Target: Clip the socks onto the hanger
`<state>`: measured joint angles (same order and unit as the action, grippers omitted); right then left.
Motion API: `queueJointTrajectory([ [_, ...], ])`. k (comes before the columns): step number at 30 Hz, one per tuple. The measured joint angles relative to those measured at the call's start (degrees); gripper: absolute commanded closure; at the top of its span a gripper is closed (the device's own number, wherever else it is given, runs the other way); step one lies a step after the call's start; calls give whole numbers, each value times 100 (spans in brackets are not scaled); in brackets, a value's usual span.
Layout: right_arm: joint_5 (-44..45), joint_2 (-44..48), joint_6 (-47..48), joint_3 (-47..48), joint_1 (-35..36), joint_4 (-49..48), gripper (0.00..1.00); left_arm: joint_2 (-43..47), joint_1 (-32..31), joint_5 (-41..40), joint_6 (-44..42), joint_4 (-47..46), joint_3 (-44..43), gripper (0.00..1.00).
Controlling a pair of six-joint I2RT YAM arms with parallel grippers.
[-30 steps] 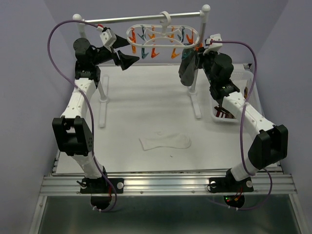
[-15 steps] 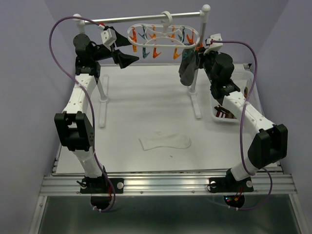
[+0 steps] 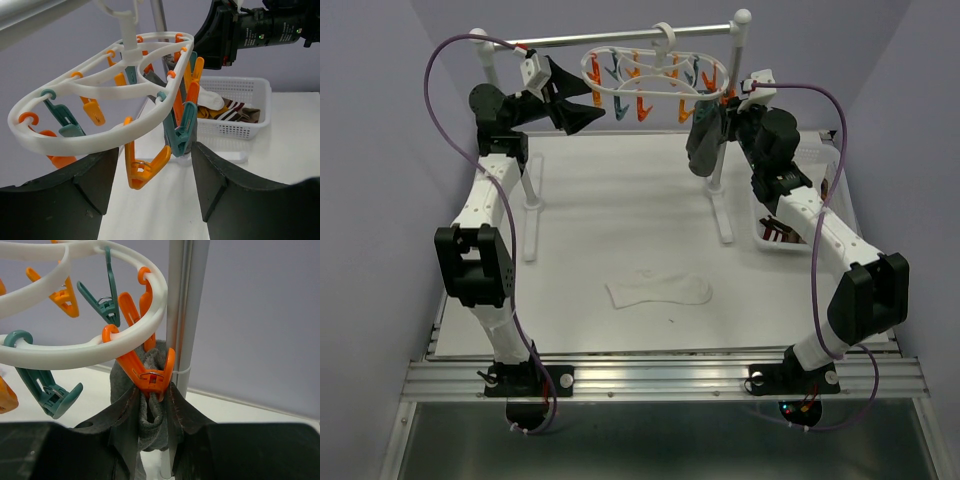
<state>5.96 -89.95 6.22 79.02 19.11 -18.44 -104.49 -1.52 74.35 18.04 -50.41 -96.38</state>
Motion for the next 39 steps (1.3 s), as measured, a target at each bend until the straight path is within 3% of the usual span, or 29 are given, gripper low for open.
queueJointTrajectory([
  [5,-4,0,0,0,-11,2,75,-149,0,20,745,-793,24,38],
  [11,-39,2,-2,0,-33,2,74,-251,0,15,1423,-1469,31,67],
  [20,-42,2,-7,-2,-42,42,73,-260,7,-173,1687,-1749,142,100],
  [24,-48,2,-26,0,-42,39,69,-251,7,-332,1674,-1698,306,100],
  [27,-96,2,-48,-2,-39,35,61,-133,2,-568,1611,-1587,581,100],
  [31,-197,17,-42,-2,-46,175,42,98,0,-835,1585,-1377,992,100],
  [34,-431,37,-7,-11,-57,352,35,319,-24,-1091,1585,-1193,1314,100],
  [37,-758,107,13,-39,-68,564,20,603,-50,-1390,1587,-1032,1633,100],
  [39,-1012,192,39,-98,-68,691,0,739,-76,-1519,1589,-929,1749,100],
])
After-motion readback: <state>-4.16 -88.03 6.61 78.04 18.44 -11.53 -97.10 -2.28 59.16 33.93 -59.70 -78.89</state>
